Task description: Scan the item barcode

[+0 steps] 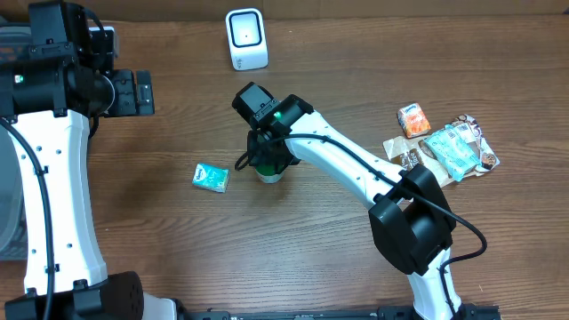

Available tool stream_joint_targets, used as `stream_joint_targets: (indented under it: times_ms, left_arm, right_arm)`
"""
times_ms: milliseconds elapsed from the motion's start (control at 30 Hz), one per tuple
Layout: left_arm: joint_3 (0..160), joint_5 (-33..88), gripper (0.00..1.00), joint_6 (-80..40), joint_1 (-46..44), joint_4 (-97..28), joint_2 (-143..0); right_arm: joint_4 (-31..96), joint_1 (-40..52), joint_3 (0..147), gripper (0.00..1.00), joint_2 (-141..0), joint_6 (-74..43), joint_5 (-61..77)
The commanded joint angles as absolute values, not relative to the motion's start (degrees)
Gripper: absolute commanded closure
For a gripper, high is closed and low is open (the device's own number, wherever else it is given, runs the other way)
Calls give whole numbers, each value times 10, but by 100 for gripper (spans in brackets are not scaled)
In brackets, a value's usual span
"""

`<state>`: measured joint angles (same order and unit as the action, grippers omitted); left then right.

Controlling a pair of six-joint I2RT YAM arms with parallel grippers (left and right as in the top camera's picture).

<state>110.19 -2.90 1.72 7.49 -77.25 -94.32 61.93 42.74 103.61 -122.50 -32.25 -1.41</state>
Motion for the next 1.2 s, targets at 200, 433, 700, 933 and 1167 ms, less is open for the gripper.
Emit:
stream_joint_targets:
  times_ms: [200, 433, 700, 933, 1167]
  left_arm:
    - [1103, -34, 1, 26, 71, -773, -946]
    - [1103, -34, 0, 26, 71, -773, -946]
    - [1103, -34, 1, 26, 71, -773, -946]
    - [1103, -34, 0, 26, 71, -773, -946]
    - [1103, -34, 1, 26, 71, -773, -946]
  right_arm:
    - [675, 425, 1135, 57, -1189, -14, -44]
    - [701, 425, 1153, 59, -1173, 255, -35]
    - [739, 421, 1151, 55, -1178, 543, 110]
    - [760, 420, 1114, 43, -1192, 642, 121]
    - [737, 420, 1041, 44, -1193, 720, 121]
